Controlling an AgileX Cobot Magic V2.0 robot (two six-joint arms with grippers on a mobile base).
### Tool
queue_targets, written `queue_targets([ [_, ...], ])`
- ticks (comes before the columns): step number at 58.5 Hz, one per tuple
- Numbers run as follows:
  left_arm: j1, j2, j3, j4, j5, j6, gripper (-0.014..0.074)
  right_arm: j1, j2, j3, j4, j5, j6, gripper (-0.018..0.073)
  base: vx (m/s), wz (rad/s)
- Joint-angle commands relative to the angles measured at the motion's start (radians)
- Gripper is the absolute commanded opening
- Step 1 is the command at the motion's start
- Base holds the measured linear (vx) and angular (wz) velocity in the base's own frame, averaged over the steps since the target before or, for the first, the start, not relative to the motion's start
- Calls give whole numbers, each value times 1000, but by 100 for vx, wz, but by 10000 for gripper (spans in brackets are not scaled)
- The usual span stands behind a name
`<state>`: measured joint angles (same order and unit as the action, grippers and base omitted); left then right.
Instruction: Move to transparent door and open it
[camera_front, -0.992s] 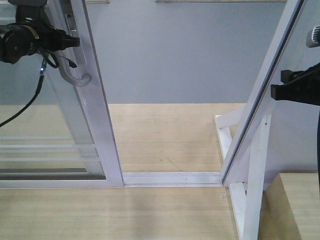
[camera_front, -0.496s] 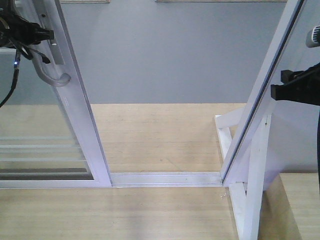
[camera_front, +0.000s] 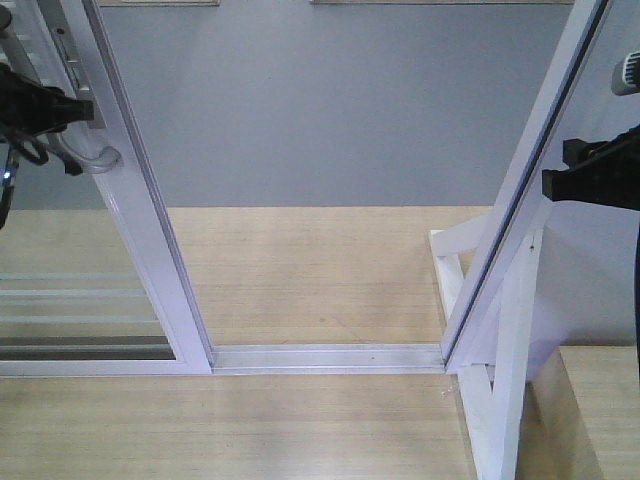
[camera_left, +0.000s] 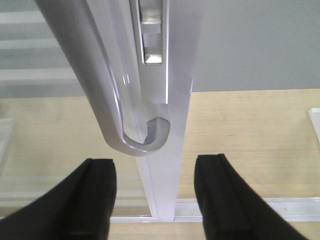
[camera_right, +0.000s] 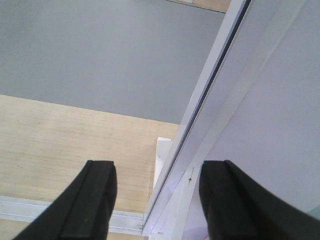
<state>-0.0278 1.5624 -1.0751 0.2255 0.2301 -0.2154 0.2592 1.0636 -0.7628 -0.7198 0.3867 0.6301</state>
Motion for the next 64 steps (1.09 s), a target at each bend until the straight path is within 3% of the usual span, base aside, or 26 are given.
queue_targets([
  [1,-3,-131,88,-5,-185,-8,475,-3,-21,-28,-38,-52,-9,438,0,0],
  [17,-3,-409,373,-5,-367,-9,473,-3,-21,-28,-36,-52,-6,438,0,0],
  [30,-3,-657,515,-5,-349,-9,464,-3,-21,-28,-36,-52,-6,438,0,0],
  [41,-3,-854,570,-3,-230,-9,464,-3,-21,-28,-36,-52,-6,438,0,0],
  [55,-3,-945,570,13,-162,-6,464,-3,-21,-28,-36,-52,-6,438,0,0],
  [64,-3,-986,610,-27,-223,-7,427,-3,-21,-28,-36,-51,-6,438,0,0],
])
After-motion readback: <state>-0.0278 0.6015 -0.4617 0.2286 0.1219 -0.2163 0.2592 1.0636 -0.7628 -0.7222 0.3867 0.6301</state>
